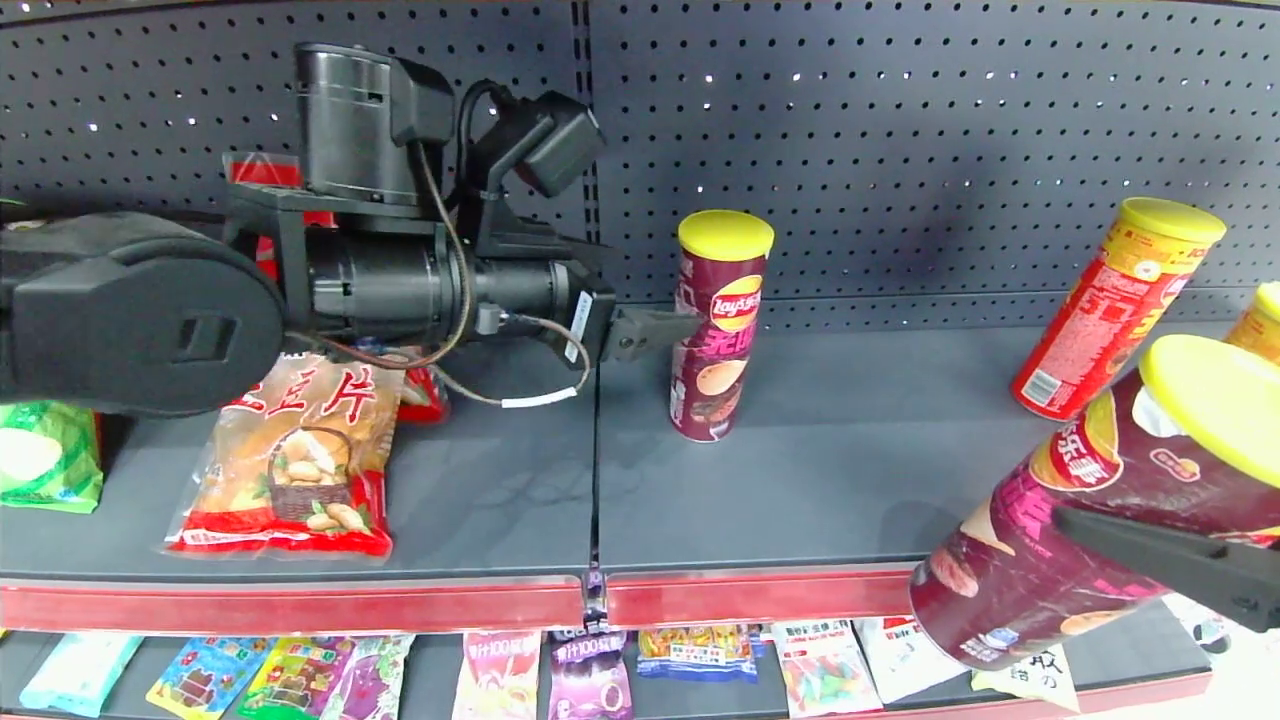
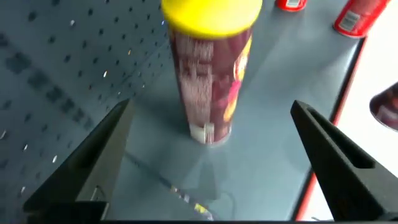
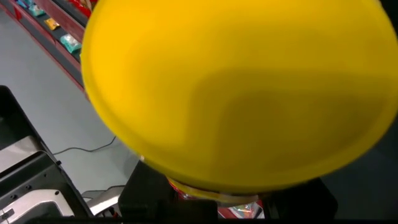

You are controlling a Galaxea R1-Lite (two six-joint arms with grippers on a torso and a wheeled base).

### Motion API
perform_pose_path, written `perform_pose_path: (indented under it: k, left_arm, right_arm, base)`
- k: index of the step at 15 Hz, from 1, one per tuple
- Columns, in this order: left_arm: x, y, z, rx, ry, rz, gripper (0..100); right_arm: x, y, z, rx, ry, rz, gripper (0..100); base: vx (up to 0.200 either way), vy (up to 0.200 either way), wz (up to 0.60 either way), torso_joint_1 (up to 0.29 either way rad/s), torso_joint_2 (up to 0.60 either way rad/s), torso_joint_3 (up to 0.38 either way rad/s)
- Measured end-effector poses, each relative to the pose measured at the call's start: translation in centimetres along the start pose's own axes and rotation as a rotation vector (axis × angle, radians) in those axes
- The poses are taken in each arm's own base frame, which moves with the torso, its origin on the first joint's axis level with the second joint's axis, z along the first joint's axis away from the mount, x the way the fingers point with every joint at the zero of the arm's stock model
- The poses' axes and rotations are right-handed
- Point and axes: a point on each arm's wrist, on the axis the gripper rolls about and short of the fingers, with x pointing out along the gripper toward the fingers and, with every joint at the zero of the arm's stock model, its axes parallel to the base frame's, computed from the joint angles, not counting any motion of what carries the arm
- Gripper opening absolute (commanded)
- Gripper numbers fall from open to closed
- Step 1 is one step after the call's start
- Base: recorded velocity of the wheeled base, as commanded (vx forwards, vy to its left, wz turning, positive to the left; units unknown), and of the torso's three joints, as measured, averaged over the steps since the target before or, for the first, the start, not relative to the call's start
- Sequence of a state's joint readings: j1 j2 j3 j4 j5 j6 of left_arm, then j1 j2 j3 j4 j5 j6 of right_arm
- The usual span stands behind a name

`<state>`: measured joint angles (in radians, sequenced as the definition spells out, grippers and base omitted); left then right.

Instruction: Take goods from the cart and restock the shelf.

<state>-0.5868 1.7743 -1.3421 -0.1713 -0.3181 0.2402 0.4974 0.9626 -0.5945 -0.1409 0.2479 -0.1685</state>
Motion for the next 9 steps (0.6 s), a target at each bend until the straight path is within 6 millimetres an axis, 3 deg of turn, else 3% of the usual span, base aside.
perform_pose_path:
  k: [4, 9]
  left_arm:
    - [2.7, 0.4, 0.3, 0.026, -0.013, -0.01, 100]
    - [4.7, 0.7, -0.1, 0.039, -0.005, 0.001, 100]
  right_arm:
    - [0.0, 0.0, 0.0, 0.004, 0.0, -0.001, 0]
    - [0.0, 0.0, 0.0, 0.011, 0.0, -0.001, 0]
  base:
    - [0.0, 0.0, 0.0, 0.0, 0.0, 0.0]
    - [0.0, 0.0, 0.0, 0.0, 0.0, 0.0]
